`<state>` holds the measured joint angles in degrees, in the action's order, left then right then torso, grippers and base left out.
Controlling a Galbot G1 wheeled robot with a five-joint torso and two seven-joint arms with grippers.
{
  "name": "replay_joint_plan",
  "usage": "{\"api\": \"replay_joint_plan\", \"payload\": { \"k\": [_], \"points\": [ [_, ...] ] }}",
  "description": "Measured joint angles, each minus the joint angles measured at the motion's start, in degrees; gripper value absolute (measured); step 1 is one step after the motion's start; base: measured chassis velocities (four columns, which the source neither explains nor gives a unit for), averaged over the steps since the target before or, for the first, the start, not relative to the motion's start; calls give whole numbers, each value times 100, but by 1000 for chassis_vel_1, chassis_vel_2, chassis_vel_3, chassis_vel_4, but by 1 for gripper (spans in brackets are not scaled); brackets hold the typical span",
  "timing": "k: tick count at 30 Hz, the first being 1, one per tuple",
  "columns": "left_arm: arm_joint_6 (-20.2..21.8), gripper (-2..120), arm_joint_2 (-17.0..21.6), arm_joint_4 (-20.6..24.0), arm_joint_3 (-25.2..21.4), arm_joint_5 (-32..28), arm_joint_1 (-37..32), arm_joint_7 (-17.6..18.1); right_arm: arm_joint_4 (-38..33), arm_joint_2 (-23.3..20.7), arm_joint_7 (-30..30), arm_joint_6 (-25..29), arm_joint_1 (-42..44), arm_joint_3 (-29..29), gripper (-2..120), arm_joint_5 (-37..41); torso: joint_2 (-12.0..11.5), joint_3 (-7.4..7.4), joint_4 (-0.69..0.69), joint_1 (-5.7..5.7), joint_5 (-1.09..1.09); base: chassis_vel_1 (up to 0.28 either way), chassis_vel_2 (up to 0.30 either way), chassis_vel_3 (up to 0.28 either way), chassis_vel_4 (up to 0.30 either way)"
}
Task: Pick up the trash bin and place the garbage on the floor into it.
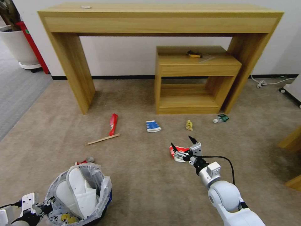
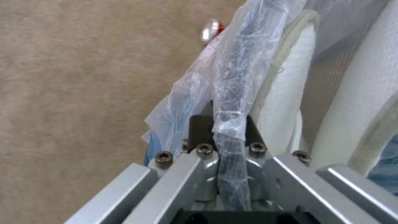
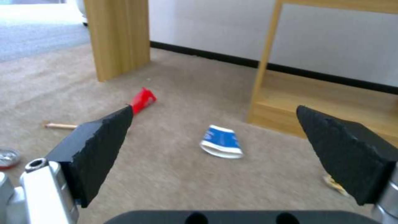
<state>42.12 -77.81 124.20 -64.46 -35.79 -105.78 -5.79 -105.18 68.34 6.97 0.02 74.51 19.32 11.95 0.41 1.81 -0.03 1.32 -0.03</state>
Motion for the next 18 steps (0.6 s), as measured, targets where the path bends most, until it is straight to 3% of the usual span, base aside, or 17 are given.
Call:
{"api": "replay_joint_plan", "payload": {
  "k": [18],
  "points": [
    [2, 0, -5, -5, -16, 7, -13, -54, 37, 78, -80, -21, -73, -67, 100, 3, 0, 0, 0, 0, 1, 215, 223, -218, -213]
  ]
}}
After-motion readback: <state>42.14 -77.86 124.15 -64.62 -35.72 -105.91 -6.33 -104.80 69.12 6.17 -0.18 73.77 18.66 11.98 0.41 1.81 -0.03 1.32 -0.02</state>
